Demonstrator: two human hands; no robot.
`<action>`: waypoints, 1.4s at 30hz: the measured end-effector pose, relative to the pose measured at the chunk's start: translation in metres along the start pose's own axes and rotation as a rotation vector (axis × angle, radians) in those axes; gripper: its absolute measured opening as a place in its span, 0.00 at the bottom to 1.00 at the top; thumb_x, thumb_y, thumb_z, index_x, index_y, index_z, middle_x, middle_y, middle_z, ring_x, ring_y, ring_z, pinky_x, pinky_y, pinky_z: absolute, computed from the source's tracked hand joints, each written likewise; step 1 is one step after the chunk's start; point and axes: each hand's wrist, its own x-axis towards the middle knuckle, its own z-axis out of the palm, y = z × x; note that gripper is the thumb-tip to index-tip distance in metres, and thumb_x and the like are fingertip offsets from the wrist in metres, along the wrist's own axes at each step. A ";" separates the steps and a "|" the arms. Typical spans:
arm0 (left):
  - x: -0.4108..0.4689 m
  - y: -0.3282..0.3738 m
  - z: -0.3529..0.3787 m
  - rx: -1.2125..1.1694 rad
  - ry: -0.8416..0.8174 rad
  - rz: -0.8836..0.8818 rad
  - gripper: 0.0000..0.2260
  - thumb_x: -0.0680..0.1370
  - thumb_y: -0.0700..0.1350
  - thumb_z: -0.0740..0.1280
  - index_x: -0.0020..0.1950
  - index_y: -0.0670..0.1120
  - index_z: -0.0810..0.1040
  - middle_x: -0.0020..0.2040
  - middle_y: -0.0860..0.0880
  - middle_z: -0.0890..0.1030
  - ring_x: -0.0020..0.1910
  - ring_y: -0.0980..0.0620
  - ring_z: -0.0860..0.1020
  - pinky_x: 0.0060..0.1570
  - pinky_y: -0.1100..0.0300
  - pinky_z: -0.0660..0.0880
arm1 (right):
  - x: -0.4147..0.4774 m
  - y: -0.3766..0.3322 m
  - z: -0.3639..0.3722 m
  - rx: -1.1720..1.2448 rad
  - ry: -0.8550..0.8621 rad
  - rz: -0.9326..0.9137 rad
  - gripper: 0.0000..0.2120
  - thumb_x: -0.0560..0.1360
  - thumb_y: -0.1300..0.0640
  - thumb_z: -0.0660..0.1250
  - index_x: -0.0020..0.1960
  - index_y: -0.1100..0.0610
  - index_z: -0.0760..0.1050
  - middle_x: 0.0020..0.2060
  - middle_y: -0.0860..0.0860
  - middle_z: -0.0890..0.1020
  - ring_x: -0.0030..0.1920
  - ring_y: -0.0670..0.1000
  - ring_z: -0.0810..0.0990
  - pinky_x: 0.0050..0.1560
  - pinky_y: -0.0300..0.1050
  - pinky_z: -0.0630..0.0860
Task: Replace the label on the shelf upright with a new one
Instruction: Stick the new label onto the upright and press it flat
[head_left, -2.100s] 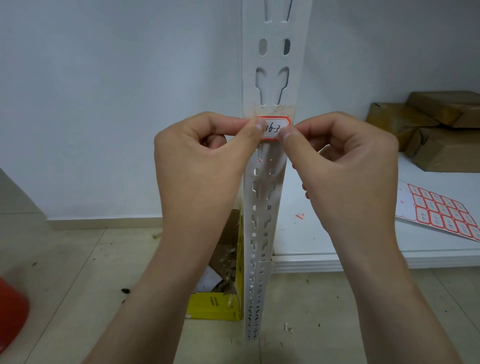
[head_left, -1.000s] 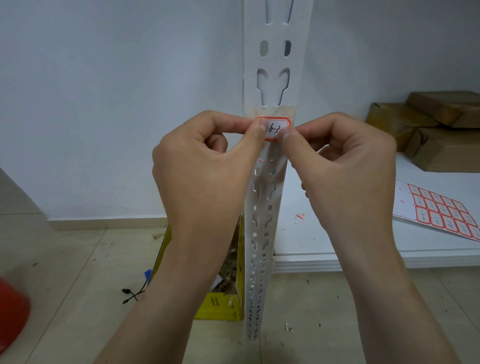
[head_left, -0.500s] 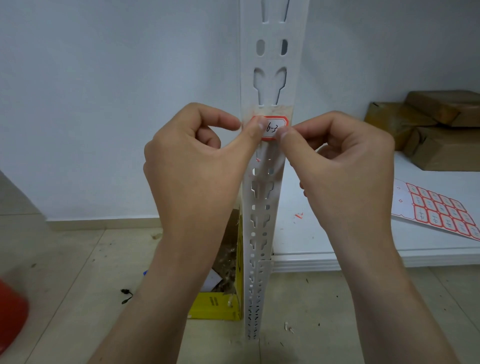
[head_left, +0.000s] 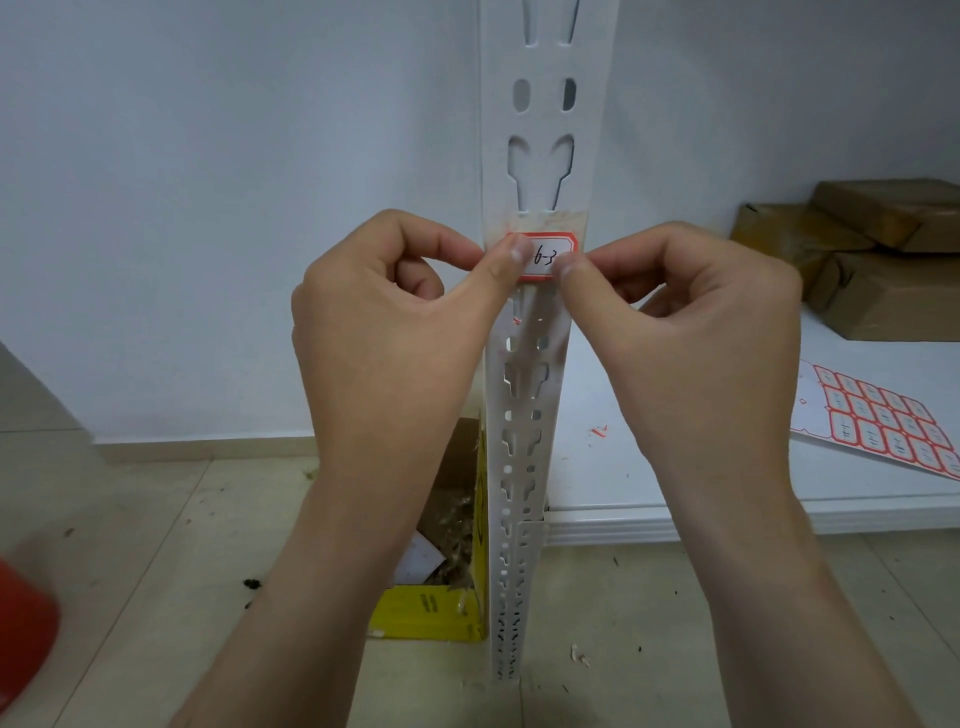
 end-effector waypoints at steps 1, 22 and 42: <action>0.000 0.000 0.000 -0.001 -0.004 0.000 0.11 0.73 0.59 0.79 0.39 0.56 0.80 0.26 0.53 0.69 0.26 0.57 0.66 0.31 0.62 0.68 | 0.000 0.000 0.000 -0.004 0.006 -0.002 0.07 0.75 0.48 0.76 0.39 0.43 0.82 0.31 0.45 0.84 0.30 0.45 0.77 0.36 0.38 0.72; -0.003 0.000 0.009 -0.161 -0.055 0.018 0.09 0.80 0.50 0.74 0.57 0.56 0.77 0.30 0.45 0.76 0.27 0.60 0.73 0.35 0.66 0.78 | 0.002 -0.007 0.006 0.060 -0.044 0.066 0.09 0.79 0.44 0.73 0.57 0.42 0.79 0.40 0.37 0.81 0.33 0.51 0.83 0.32 0.50 0.82; 0.005 -0.021 0.001 -0.177 -0.193 0.116 0.10 0.82 0.47 0.72 0.60 0.53 0.75 0.32 0.42 0.76 0.28 0.55 0.72 0.32 0.62 0.75 | 0.003 0.019 0.002 0.127 -0.135 0.019 0.08 0.81 0.51 0.73 0.59 0.45 0.79 0.45 0.44 0.84 0.31 0.57 0.81 0.28 0.55 0.78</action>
